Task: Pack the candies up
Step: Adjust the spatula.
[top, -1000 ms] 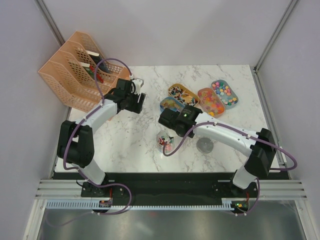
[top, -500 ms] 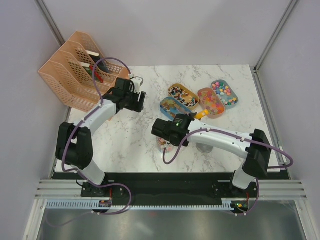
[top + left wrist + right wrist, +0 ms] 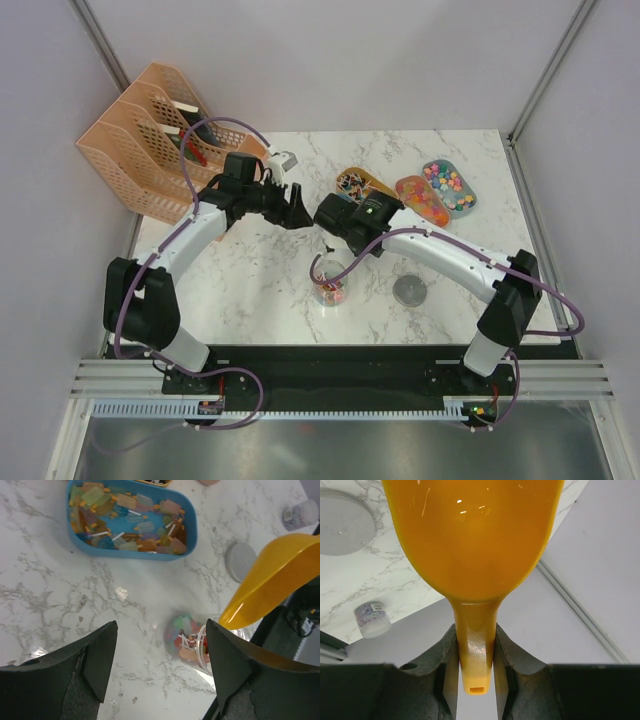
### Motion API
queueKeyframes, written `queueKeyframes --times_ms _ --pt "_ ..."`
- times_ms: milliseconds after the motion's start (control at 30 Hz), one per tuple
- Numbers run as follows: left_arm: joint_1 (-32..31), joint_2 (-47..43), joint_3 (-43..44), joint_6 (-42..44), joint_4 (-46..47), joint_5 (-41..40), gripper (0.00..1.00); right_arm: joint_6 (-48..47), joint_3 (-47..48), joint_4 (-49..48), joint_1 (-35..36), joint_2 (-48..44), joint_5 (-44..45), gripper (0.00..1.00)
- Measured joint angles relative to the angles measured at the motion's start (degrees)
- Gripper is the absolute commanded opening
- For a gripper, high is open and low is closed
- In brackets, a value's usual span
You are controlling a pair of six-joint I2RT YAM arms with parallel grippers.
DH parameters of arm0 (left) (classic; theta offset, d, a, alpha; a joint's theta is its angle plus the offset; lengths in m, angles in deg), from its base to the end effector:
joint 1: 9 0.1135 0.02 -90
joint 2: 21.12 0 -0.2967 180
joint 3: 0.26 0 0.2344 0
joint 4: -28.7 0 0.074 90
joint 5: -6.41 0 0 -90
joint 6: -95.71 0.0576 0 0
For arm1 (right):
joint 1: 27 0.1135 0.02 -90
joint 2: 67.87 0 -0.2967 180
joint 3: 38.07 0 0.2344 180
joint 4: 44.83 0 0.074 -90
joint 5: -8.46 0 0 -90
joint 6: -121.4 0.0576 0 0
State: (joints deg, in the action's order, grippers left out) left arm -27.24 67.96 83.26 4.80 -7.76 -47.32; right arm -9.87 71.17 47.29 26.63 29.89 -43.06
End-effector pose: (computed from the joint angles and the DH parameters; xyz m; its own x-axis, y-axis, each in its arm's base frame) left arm 0.3104 -0.1382 0.3068 -0.6463 0.1995 -0.7365 0.6596 0.6314 -0.4078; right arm 0.2122 0.2277 0.3366 -0.0636 -0.9571 0.2827 -0.8146 -0.1139 -0.5687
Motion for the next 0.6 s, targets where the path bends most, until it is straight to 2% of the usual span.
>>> queueKeyframes --times_ms 233,600 --pt "0.00 0.13 0.00 -1.90 -0.59 7.41 0.77 2.19 -0.26 -0.02 0.52 0.33 -2.56 0.00" --pt "-0.37 1.36 0.00 -2.75 -0.61 12.17 0.72 3.96 2.84 0.35 0.52 2.12 -3.17 0.00"
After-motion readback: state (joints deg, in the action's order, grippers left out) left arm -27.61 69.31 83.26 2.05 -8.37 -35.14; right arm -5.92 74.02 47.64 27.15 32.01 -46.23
